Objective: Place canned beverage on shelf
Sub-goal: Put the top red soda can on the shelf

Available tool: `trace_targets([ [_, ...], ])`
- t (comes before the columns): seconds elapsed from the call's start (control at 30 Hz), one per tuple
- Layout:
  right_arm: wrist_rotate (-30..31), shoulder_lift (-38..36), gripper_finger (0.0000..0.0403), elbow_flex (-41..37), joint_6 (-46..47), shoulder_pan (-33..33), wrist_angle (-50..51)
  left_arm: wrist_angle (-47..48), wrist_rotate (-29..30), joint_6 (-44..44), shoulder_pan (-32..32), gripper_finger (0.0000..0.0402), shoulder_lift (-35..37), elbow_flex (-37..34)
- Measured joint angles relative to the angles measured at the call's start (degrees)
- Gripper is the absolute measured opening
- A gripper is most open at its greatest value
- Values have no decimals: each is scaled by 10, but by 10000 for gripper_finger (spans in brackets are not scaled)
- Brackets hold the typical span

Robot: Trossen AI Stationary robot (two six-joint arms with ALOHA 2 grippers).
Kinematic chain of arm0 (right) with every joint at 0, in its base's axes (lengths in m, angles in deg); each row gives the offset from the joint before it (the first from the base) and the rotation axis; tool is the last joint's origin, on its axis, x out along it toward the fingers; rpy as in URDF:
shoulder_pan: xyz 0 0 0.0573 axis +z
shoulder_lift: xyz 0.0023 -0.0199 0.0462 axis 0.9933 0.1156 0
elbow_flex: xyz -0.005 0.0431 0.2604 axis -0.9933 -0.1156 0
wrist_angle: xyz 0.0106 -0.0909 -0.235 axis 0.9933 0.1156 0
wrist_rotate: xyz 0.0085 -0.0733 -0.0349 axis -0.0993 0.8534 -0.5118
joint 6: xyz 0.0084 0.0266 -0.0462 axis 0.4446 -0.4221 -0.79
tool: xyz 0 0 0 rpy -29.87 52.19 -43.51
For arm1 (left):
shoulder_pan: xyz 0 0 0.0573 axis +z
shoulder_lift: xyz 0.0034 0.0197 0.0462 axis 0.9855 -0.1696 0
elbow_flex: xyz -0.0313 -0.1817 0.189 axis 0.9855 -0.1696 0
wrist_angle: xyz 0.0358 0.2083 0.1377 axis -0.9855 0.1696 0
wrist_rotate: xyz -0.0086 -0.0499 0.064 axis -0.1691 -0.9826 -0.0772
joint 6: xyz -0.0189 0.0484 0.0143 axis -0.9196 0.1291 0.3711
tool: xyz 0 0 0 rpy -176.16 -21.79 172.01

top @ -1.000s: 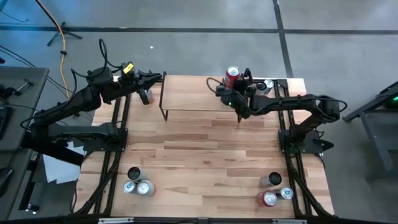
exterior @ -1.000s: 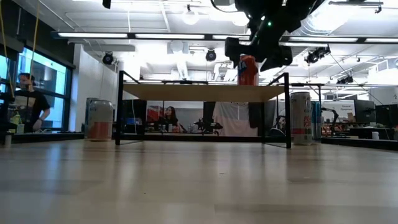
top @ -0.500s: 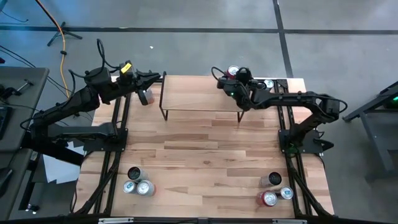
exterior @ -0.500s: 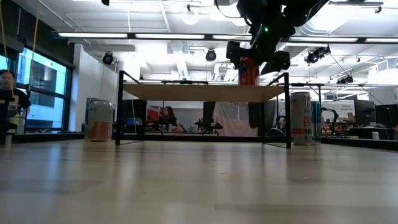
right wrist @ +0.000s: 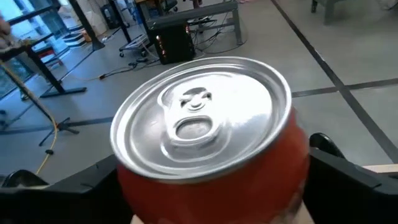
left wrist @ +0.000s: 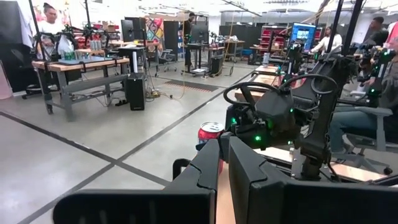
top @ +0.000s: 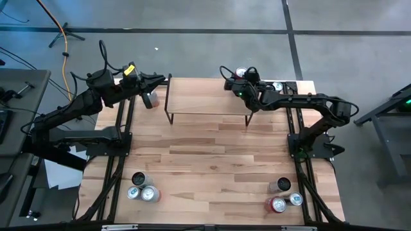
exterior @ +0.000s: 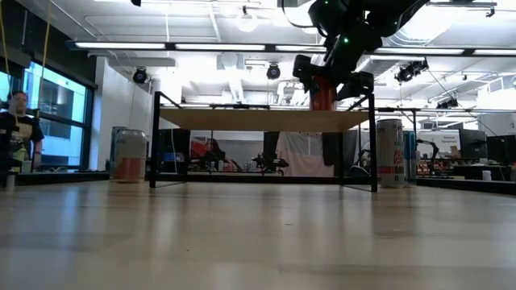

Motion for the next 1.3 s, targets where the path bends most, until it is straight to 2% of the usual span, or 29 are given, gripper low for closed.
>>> trace_targets([
  [0.1, -31, -5, 300, 0, -31, -4, -2, -3, 0, 15, 0, 0, 0, 0],
  [0.17, -83, -14, 297, 0, -78, -14, -7, -11, 0, 15, 0, 0, 0, 0],
  [0.53, -470, -93, 297, -1, -336, -136, 22, -16, 0, -4, 0, 0, 7, 0],
  [0.8, -762, -113, 297, -1, -402, -240, 25, -32, 0, -40, 0, 0, 9, 0],
  [0.93, -827, -99, 297, -1, -435, -263, 23, -48, 0, -40, 0, 0, 8, 0],
  [1.3, -922, -55, 299, -1, -498, -306, 18, -55, 0, -63, 0, 0, 8, 0],
])
